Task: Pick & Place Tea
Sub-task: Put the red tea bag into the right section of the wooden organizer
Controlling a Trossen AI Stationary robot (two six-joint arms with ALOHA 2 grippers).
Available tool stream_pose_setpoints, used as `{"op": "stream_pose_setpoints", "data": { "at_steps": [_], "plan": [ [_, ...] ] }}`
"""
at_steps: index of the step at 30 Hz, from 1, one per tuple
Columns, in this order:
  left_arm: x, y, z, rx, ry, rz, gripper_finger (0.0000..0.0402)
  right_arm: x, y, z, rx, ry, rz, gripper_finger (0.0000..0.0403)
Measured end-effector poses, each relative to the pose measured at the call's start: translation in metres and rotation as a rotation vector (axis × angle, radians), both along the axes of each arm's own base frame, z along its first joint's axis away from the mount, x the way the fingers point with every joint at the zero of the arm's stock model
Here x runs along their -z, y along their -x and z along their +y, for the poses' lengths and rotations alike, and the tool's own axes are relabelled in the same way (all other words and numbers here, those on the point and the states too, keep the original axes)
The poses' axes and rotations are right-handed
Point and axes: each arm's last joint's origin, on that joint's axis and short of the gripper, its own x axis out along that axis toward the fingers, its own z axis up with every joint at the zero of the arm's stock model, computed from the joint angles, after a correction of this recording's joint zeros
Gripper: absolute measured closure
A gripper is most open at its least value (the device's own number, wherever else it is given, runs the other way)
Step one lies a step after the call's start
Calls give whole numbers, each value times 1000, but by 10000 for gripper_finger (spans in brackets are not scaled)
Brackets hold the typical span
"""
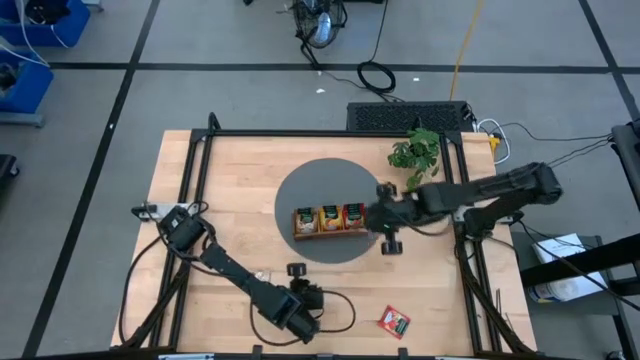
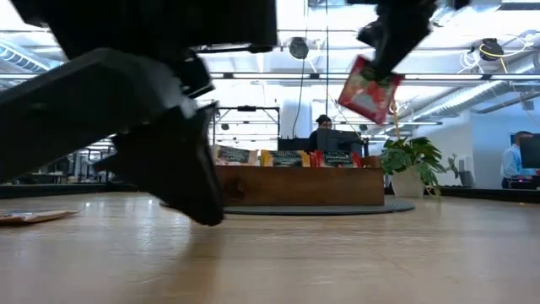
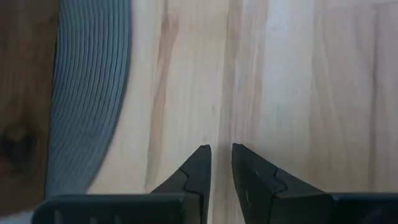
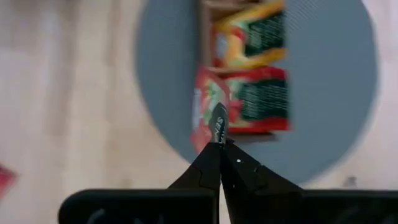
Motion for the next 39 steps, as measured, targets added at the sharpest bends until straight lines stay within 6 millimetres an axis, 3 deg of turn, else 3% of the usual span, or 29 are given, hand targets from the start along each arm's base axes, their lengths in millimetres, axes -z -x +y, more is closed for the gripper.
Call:
{"op": "stream_pose_setpoints", "data": {
  "at_steps": [4,9,15,27,39],
  "plan": [
    [1,10,-9,-27,0,5,330,-2,-26,-19,-29,131,151,403],
    [0,16,-17,-31,13,-7,330,27,-50,-28,-138,198,284,403],
    [0,20,-23,-41,25,-18,330,50,-65,-32,-133,201,327,403],
    [0,18,-20,-69,36,-29,330,54,-72,-36,-168,209,300,403],
    [0,18,-20,-69,31,-25,330,72,-78,-48,-152,132,275,403]
  ]
}}
